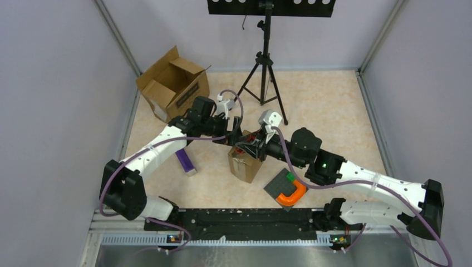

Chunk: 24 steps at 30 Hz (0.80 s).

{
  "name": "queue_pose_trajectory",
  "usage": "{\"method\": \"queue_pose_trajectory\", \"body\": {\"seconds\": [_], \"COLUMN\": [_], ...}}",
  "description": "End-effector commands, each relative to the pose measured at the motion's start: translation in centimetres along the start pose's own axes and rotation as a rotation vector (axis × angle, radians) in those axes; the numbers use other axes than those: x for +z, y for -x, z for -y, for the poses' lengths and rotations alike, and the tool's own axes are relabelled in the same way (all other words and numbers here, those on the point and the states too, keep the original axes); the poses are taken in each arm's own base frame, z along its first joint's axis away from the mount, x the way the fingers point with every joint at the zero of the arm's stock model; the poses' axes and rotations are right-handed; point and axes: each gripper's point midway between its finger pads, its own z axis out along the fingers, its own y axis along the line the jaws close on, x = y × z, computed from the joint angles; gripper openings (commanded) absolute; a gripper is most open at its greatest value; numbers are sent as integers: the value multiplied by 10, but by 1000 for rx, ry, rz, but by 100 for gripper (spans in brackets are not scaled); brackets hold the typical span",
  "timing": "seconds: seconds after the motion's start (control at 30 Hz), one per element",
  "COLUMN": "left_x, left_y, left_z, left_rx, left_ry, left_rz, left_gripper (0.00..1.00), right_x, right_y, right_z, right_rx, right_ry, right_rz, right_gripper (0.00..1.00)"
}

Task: Unpack the express box
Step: Cut the express box at the center of the board.

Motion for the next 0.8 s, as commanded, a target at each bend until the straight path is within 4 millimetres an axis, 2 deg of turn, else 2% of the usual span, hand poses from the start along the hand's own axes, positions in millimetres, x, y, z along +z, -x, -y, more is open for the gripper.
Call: {"method": "queue_pose_trajectory", "body": {"seconds": [0.0,0.23,0.77], "left_x": [7,7,8], "left_y": [-9,-11,-13], "left_z": [-9,-11,-15], "left_rx": [6,-2,-4], "left_ry": [9,17,32], "left_rz": [-26,-30,-35], "left_gripper": [98,98,98], "right_x": [-1,1,-4], "right_y": [40,33,4], "right_z": [-4,-3,-1], "right_rx": [-23,-37,-37], "right_ry": [4,3,-2], "right_rz": [154,132,68], "right_gripper": [0,0,0]}}
